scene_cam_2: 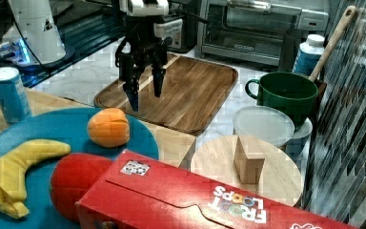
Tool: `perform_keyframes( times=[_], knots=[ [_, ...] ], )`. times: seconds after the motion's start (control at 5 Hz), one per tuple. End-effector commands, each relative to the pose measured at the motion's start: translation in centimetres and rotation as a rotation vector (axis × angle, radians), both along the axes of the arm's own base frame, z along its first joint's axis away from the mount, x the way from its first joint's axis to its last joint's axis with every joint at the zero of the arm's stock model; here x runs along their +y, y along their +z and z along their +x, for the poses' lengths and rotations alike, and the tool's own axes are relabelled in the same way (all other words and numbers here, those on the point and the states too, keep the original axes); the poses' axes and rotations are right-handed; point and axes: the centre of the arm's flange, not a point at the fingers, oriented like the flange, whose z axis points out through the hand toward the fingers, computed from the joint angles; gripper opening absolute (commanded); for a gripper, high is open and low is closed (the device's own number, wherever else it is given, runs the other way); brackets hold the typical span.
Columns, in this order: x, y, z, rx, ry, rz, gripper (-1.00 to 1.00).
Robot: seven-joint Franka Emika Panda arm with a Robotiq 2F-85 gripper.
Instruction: Open the drawer.
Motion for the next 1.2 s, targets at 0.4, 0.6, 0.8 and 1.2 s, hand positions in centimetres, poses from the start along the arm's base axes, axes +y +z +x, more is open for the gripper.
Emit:
perform_keyframes(
  times=[0.4,0.6,0.8,1.2],
  knots=[
    [12.3,2.1,3.1,-0.057,0.006,-0.004,1.0],
    [13.2,2.6,3.4,-0.042,-0.007,0.001,1.0],
    [14.8,3.2,3.8,-0.038,-0.039,-0.006,1.0],
    [14.8,3.2,3.8,-0.038,-0.039,-0.006,1.0]
  ],
)
